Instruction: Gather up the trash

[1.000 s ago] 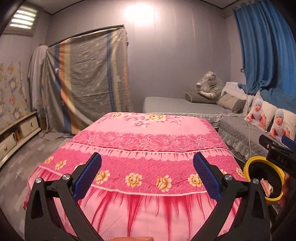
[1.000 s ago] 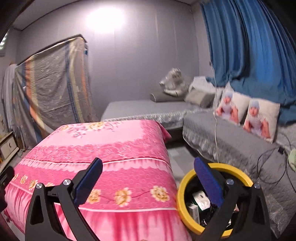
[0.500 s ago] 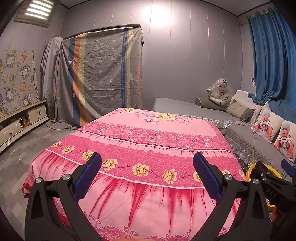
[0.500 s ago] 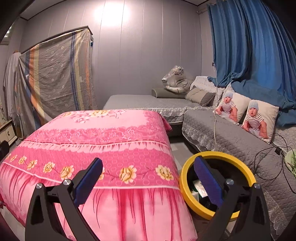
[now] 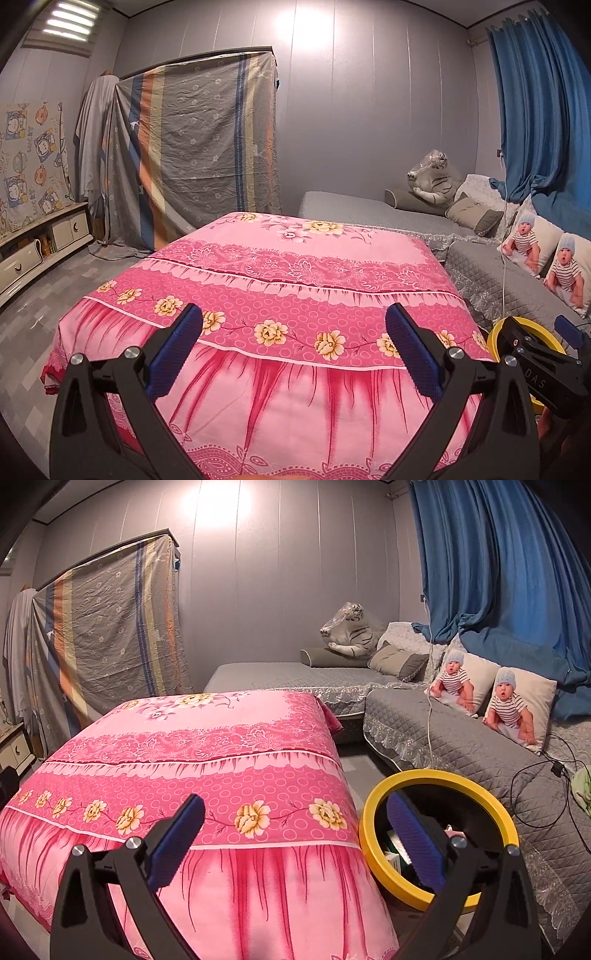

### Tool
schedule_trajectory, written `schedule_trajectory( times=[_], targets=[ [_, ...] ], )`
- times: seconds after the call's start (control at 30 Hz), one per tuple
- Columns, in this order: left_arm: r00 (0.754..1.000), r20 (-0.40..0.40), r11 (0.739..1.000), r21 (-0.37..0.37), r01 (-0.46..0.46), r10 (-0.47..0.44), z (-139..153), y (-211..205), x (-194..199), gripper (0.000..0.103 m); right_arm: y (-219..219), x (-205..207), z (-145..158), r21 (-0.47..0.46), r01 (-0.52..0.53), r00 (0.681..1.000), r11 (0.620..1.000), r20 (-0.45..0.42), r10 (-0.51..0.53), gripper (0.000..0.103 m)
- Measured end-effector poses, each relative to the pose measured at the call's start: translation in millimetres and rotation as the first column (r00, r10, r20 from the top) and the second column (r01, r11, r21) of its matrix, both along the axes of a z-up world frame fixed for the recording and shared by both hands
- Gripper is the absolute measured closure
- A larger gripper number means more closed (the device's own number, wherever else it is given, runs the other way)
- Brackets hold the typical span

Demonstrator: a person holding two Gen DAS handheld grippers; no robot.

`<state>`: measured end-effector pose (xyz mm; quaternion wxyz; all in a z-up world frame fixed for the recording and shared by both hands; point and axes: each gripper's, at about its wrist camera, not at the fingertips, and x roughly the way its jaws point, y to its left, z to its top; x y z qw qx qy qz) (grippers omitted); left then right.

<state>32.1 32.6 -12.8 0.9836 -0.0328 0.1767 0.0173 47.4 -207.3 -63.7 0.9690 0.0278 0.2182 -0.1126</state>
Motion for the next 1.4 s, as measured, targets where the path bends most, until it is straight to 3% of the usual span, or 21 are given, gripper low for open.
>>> schedule_trajectory(
  times=[1.4],
  targets=[
    [0.999, -0.014, 1.000, 0.006, 0.031, -0.031, -2.0, -9.9, 0.0, 0.008, -8.2, 6.0, -11.5, 0.018, 0.010, 0.999, 1.000, -0.040, -0.009, 0.007]
  ],
)
